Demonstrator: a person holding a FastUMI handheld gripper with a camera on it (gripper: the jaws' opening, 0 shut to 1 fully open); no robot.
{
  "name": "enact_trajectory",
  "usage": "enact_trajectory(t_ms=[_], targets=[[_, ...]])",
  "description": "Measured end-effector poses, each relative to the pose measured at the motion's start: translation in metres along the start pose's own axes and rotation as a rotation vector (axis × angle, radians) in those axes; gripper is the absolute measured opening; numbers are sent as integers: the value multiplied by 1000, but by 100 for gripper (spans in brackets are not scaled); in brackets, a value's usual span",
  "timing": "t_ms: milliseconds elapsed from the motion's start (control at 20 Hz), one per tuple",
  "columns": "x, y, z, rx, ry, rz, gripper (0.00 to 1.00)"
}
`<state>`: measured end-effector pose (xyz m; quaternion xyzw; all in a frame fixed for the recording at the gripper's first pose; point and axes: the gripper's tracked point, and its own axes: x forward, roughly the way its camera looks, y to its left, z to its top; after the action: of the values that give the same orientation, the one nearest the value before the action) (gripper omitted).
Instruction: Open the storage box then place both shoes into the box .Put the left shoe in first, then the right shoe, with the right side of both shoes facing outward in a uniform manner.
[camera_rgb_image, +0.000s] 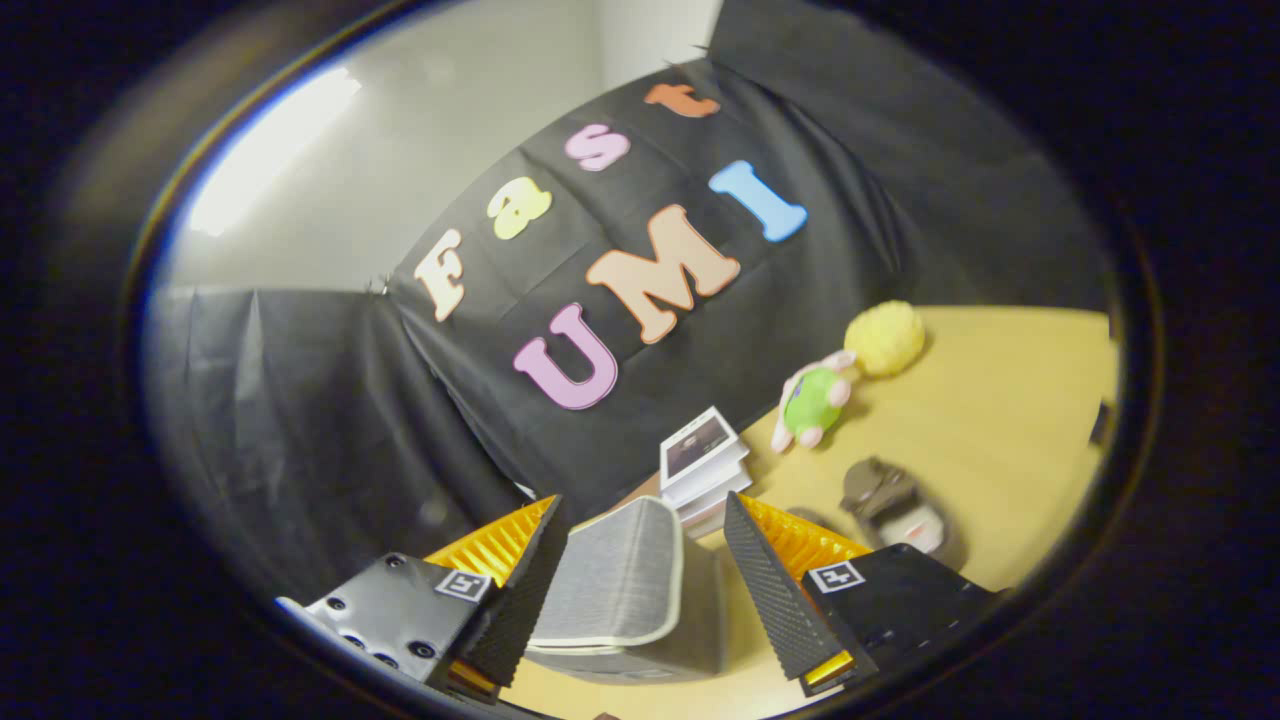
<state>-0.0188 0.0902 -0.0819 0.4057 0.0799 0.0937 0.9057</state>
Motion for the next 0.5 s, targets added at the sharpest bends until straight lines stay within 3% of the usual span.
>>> enact_trajectory(t_ms=[200, 500], targets=[[11, -24, -48, 219, 62, -65, 98], [23, -32, -92, 478, 79, -89, 97]])
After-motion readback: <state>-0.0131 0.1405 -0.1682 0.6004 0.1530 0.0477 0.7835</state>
